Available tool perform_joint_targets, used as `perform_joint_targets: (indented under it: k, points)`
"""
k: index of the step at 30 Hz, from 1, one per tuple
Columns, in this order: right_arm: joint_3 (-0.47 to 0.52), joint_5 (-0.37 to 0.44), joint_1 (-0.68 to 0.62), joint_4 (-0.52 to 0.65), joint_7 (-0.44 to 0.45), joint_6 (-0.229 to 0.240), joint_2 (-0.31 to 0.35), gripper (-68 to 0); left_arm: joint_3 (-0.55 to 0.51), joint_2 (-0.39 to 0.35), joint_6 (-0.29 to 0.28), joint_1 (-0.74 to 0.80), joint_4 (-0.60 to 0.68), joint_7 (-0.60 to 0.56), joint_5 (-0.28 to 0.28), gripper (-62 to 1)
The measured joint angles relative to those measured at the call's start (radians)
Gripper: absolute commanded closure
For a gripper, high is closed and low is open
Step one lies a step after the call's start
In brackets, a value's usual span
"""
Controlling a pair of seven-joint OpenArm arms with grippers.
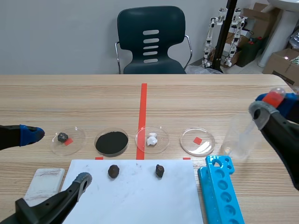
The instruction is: Squeeze the dropper onto the mineral
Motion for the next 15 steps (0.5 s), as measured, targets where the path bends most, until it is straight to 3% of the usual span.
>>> perform_joint_targets:
  k: [12, 15]
  points:
    - [-0.222, 0.0, 0.381, -0.245, -0.121, -0.004, 0.0, -8.3, 0.0, 0.0, 0.0, 0.0, 0.0, 0.0, 0.0, -62.3]
    - [-0.283, -0.02, 0.475, -0.296, -0.151, -0.053, -0.015, -8.3, 0.0, 0.0, 0.0, 0.0, 0.0, 0.0, 0.0, -62.3]
